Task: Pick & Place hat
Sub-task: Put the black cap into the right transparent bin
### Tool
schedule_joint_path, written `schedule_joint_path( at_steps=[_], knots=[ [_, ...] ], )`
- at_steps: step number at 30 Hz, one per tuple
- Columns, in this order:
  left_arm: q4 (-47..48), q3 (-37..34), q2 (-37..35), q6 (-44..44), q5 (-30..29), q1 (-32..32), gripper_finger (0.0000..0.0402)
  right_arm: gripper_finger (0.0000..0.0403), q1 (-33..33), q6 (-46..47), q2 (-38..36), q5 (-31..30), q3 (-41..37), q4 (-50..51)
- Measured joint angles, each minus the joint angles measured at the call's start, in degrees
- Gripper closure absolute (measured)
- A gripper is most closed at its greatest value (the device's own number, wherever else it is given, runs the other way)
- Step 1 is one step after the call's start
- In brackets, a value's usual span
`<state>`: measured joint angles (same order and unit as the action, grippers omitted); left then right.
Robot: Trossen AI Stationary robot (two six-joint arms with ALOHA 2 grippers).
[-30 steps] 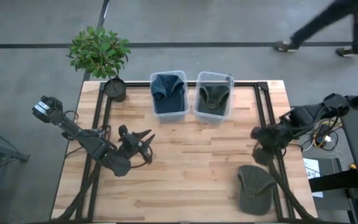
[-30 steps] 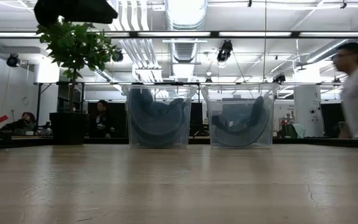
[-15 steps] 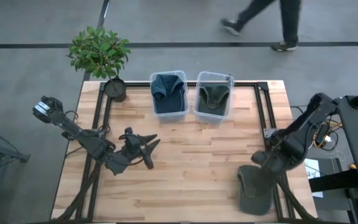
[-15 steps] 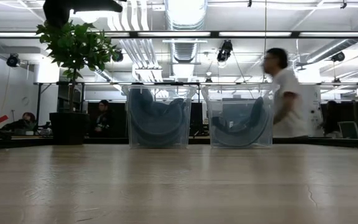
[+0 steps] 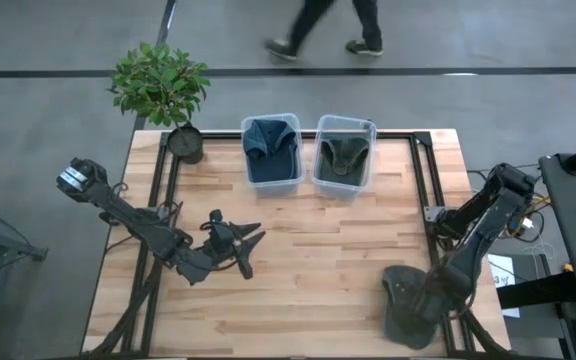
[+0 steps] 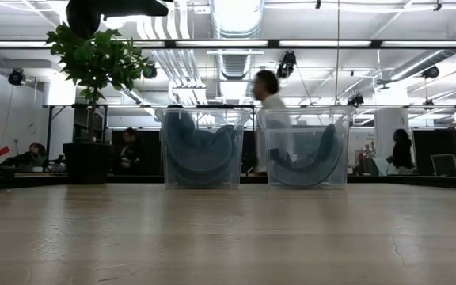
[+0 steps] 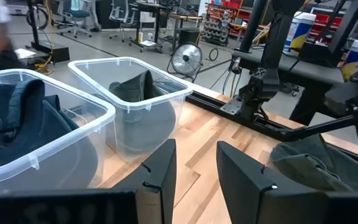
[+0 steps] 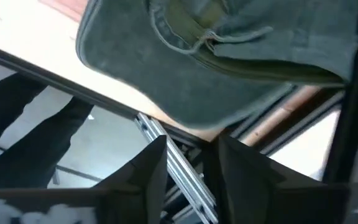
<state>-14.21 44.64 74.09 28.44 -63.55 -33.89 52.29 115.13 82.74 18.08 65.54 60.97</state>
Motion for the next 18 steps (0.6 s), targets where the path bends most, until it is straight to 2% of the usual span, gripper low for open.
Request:
schedule_joint_path(
  at_steps=[4,8,11,18],
  knots=[
    [-0.3,0.0,0.0,-0.1,0.7,0.0,0.0294,0.0228,0.0,-2.1,3.4,-0.6,0.0,-2.3],
    [-0.3,0.0,0.0,-1.2,0.9,0.0,0.0294,0.0201,-0.4,-2.1,6.1,-6.1,0.0,-7.0],
    [-0.3,0.0,0.0,-2.2,0.9,0.0,0.0294,0.0189,-1.5,-1.5,7.8,-9.7,0.0,-8.7],
    [-0.3,0.0,0.0,-3.3,1.3,0.0,0.0294,0.017,-3.5,-1.6,9.1,-13.0,0.0,-9.4]
  ],
)
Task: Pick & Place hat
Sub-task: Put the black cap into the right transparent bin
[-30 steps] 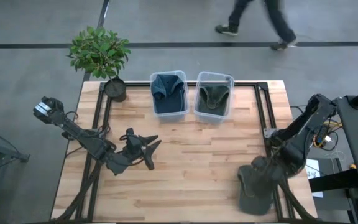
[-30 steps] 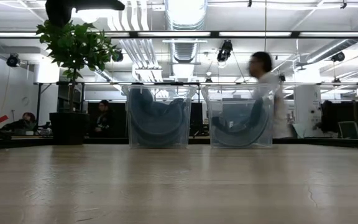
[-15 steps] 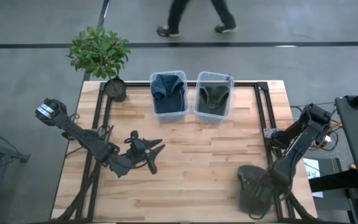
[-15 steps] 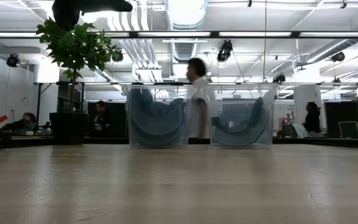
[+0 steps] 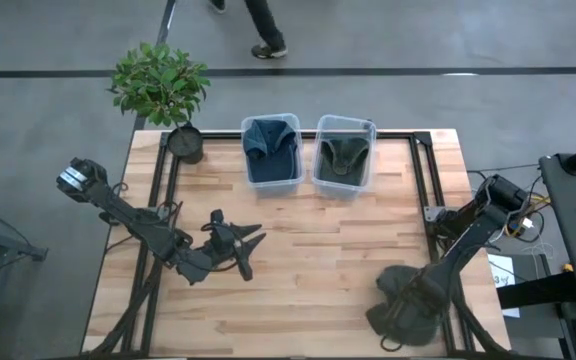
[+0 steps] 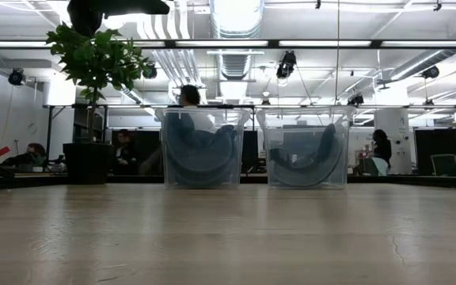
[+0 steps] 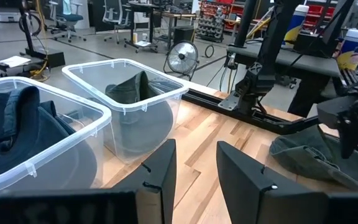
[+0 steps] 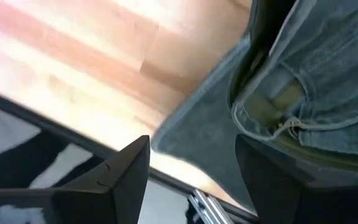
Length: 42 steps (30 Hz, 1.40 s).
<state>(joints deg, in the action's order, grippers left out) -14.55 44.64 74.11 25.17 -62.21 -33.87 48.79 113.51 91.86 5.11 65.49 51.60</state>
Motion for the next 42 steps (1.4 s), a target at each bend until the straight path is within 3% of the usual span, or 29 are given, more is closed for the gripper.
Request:
schedule_joint_path(
  at_steps=[9,17,23,32,35,42],
  knots=[
    [0.0,0.0,0.0,-1.9,1.2,0.0,0.0294,0.0156,-2.4,3.1,1.5,-1.8,-1.2,0.4],
    [0.1,0.0,0.0,-3.0,1.2,0.0,0.0294,0.0171,-5.2,3.5,5.0,-1.1,-1.4,0.2],
    [0.4,0.0,0.0,-3.2,1.2,0.0,0.0294,0.0226,-6.2,4.2,5.8,0.4,-1.5,0.7],
    [0.5,0.0,0.0,-4.8,1.1,0.0,0.0294,0.0377,-6.2,4.9,5.6,3.3,-3.1,0.9],
    [0.5,0.0,0.0,-5.7,1.1,0.0,0.0294,0.0385,-7.1,4.8,4.9,2.2,-1.9,0.8],
    [0.5,0.0,0.0,-6.0,1.1,0.3,0.0294,0.0389,-11.4,1.5,3.1,-7.0,3.7,0.5]
  ],
)
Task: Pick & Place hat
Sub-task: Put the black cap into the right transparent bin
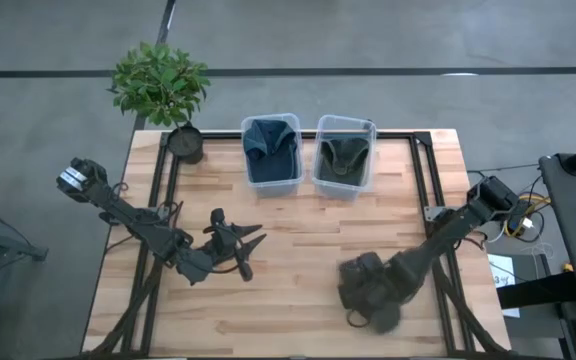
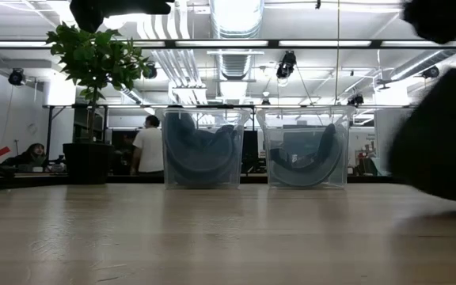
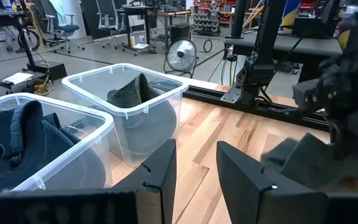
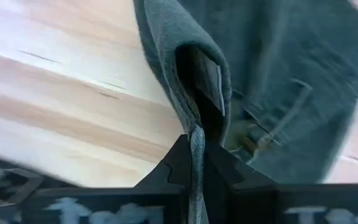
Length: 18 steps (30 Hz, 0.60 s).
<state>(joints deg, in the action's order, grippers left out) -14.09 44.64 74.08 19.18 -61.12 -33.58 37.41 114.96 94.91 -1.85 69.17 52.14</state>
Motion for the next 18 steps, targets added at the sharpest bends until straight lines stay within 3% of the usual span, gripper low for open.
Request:
schedule_joint_path(
  at_steps=[10,18],
  knots=[
    [0.0,0.0,0.0,0.0,0.0,0.1,0.0294,0.0383,-11.2,-16.8,0.3,-5.5,4.3,-0.9],
    [0.0,0.0,0.0,-1.3,0.0,0.1,0.0294,0.0333,-17.6,-31.5,0.5,-6.2,3.9,-7.1]
  ],
)
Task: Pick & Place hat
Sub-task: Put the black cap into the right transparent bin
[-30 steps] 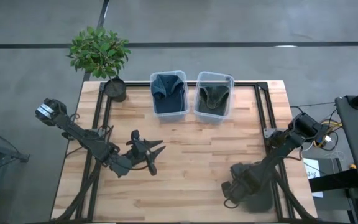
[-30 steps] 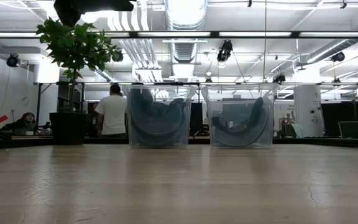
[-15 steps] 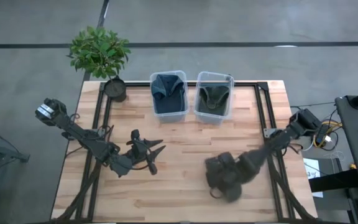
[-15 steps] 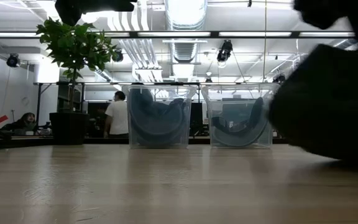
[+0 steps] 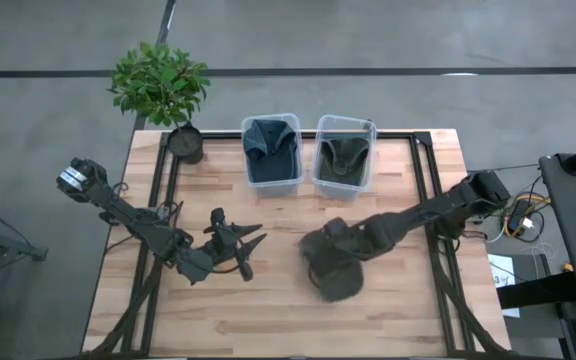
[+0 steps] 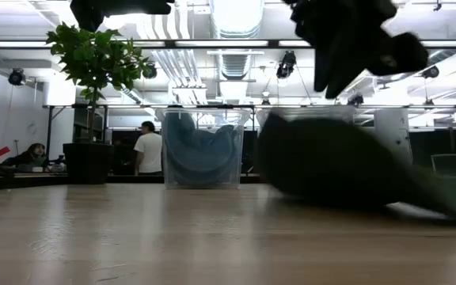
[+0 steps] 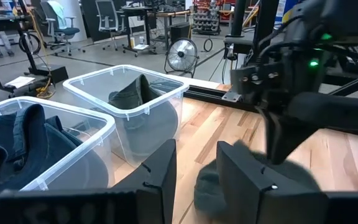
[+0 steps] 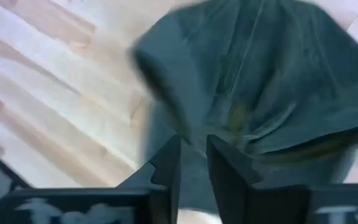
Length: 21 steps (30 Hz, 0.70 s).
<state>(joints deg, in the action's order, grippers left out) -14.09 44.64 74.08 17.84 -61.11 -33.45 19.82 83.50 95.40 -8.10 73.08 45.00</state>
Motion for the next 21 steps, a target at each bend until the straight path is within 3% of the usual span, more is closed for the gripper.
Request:
schedule_joint_path(
  at_steps=[11,19,21],
  knots=[
    [0.0,0.0,-0.1,-0.2,0.0,0.6,0.0294,0.0259,-2.3,-12.0,-1.0,0.8,-0.2,1.2],
    [0.0,0.0,-0.1,0.1,0.0,0.8,0.0294,0.0252,1.7,-6.1,-5.7,3.3,-0.3,23.5],
    [0.0,0.0,-0.1,0.1,0.0,0.8,0.0294,0.025,3.2,-4.6,-6.7,3.4,-1.0,24.9]
  ],
)
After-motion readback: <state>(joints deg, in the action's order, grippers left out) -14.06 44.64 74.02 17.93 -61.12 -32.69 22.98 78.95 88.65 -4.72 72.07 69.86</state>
